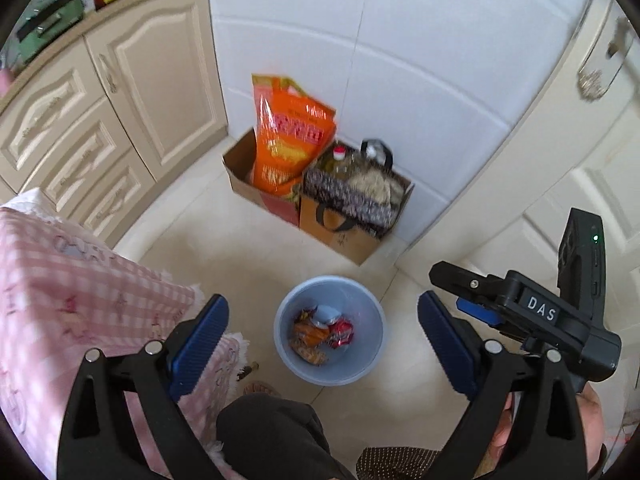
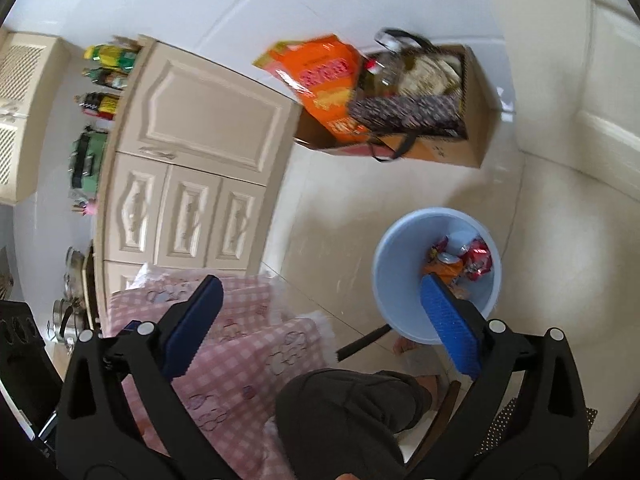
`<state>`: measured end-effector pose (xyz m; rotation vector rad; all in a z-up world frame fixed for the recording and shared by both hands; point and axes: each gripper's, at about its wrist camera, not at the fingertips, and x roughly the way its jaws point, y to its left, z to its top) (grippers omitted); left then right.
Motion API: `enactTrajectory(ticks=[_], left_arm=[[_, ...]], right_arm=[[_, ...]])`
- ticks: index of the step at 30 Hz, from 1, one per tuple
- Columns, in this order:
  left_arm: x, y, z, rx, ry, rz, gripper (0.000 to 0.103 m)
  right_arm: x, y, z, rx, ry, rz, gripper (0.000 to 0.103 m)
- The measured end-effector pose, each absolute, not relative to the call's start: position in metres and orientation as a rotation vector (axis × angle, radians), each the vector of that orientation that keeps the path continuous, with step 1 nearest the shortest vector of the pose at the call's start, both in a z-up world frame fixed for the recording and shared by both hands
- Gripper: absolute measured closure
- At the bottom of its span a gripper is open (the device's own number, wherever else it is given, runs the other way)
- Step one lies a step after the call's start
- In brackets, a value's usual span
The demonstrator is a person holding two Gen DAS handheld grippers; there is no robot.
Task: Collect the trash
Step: 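Return both tools from the bin to the remaining trash on the table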
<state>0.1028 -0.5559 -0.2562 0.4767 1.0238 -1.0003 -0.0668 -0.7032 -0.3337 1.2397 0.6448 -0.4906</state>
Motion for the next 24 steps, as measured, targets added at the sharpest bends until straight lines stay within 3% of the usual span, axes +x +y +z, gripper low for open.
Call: enactTrajectory(ticks=[12, 24], left_arm=[[0.116, -0.441, -0.163, 0.256, 0.826, -0.953, 0.009], [0.144, -0.276, -0.091, 0.098, 0.592, -0.713, 0.008]], right_arm=[[-0.021, -0.632, -0.197, 0.958, 0.550, -0.352, 0.006], [0.055, -0.503, -0.107, 0.617, 0.561, -0.172, 0.006]])
